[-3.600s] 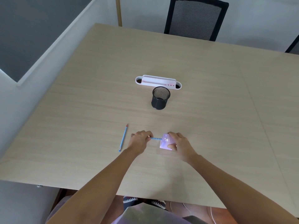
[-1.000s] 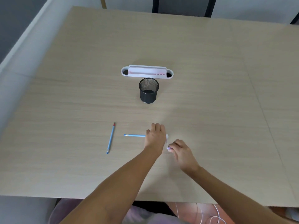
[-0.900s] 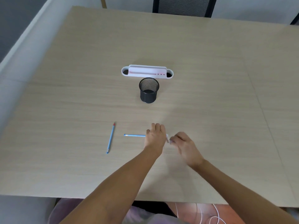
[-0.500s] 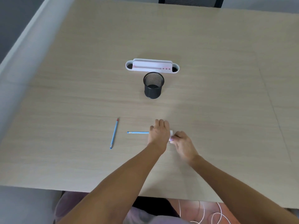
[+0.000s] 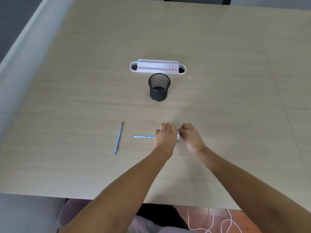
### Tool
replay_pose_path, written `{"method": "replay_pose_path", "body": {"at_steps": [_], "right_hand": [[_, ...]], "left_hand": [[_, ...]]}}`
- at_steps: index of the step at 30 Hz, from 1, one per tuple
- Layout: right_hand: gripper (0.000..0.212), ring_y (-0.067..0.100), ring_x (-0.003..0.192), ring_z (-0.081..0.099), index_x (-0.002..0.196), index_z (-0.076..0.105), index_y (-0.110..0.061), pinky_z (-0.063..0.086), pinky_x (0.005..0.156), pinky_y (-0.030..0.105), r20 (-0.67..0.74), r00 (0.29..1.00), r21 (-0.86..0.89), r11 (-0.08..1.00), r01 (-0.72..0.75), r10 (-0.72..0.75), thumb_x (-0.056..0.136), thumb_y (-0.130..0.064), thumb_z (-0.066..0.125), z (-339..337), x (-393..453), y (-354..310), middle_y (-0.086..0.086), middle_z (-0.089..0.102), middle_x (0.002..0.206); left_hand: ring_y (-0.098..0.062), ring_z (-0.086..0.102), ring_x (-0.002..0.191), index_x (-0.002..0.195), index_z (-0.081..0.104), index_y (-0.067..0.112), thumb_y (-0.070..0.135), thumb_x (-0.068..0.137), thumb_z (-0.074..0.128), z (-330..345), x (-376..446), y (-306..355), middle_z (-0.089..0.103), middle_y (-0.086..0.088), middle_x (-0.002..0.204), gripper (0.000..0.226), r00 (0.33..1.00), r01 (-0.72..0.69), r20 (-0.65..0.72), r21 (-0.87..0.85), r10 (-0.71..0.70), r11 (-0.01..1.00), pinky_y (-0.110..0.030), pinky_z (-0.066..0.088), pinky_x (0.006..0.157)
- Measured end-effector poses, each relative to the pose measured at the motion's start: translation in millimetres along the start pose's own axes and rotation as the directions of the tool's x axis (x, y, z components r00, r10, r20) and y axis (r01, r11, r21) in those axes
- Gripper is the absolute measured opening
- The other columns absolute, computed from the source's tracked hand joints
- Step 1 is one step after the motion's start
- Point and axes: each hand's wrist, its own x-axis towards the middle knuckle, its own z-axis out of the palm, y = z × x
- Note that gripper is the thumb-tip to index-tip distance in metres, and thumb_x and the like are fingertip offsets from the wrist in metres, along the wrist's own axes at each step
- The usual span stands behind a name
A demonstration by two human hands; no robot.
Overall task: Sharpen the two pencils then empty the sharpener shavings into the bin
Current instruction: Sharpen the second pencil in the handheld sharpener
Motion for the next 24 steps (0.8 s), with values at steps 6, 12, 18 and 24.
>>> {"method": "replay_pose_path", "body": {"at_steps": [6,12,18,24], "right_hand": [[0.022,0.018,0.071,0.054,0.081,0.066,-0.007,0.034,0.072,0.009,-0.13,0.991,0.19,0.981,0.047,-0.022,0.089,-0.019,0.05,1.5,-76.4,-15.5,0.006,0.056,0.079],[0.006,0.021,0.065,0.055,0.074,0.068,-0.004,0.041,0.061,0.023,-0.306,0.945,0.034,0.99,0.135,-0.119,0.079,-0.003,0.068,-38.2,-12.3,-12.7,0.009,0.058,0.07],[0.019,0.033,0.09,0.05,0.093,0.066,0.0,0.04,0.077,0.035,-0.019,1.0,-0.018,1.0,-0.002,0.001,0.085,0.007,0.051,10.3,-8.4,4.9,0.019,0.058,0.094],[0.012,0.014,0.075,0.05,0.081,0.065,-0.011,0.043,0.067,0.019,-0.206,0.975,0.145,0.983,0.115,-0.084,0.081,-0.002,0.058,-2.8,-77.5,-15.9,0.003,0.057,0.078]], "left_hand": [[-0.021,0.05,0.099,0.106,0.045,0.008,0.007,0.071,0.07,5.8,-0.3,0.5,0.052,-0.005,0.102,0.043,0.997,-0.037,-0.068,0.01,0.037,0.999,-0.026,0.034,0.062],[-0.022,0.05,0.096,0.102,0.045,0.008,0.01,0.066,0.074,4.4,1.0,0.5,0.054,-0.006,0.101,0.047,0.999,-0.036,-0.026,-0.023,0.035,0.999,-0.027,0.04,0.062],[-0.016,0.056,0.082,0.089,0.054,0.015,0.017,0.046,0.082,4.2,2.3,1.6,0.059,0.001,0.084,0.052,1.0,-0.004,-0.005,-0.01,0.004,1.0,-0.023,0.036,0.052],[-0.02,0.05,0.094,0.102,0.044,0.01,0.007,0.066,0.071,8.0,2.3,2.5,0.052,-0.003,0.099,0.045,0.998,-0.035,-0.058,0.014,0.036,0.999,-0.026,0.034,0.062]]}}
